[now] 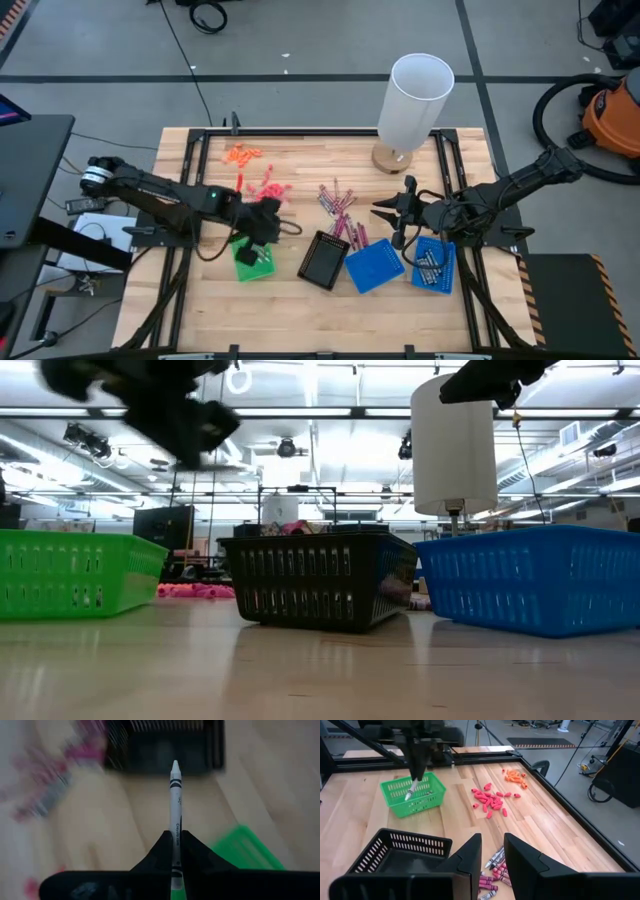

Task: Sort crayons
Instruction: Put the white crayon into the green bin

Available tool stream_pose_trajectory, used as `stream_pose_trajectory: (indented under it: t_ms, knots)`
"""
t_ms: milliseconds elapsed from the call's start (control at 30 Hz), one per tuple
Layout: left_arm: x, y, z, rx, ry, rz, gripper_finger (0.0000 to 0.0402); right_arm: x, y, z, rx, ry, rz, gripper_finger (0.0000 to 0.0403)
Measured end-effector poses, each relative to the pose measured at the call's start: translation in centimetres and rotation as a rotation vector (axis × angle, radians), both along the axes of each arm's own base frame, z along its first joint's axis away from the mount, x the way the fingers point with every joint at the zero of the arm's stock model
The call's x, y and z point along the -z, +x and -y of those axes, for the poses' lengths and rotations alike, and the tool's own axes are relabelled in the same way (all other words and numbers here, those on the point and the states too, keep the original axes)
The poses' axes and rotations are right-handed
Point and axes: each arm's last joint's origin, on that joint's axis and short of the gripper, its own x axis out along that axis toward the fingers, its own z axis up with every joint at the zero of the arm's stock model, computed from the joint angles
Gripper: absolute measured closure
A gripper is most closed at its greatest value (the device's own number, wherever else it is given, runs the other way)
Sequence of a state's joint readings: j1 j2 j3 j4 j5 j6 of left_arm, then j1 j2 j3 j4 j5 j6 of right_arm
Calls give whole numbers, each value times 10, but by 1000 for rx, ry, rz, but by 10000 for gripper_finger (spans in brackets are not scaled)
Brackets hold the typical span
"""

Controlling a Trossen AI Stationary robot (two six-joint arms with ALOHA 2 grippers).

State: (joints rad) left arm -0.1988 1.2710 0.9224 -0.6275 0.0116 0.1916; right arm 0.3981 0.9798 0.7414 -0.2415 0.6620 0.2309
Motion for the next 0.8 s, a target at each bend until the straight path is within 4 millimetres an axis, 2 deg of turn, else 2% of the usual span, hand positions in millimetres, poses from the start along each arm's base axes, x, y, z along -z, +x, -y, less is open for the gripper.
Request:
stream_pose_trajectory:
  t_ms: [333,533,800]
  knots:
    - [11,-32,24,-1,97,-253,386,0,0,0,3,1,2,311]
    - [21,-35,33,28,195,-322,386,0,0,0,3,1,3,311]
    - [40,-34,45,167,289,-439,385,0,0,0,2,3,1,311]
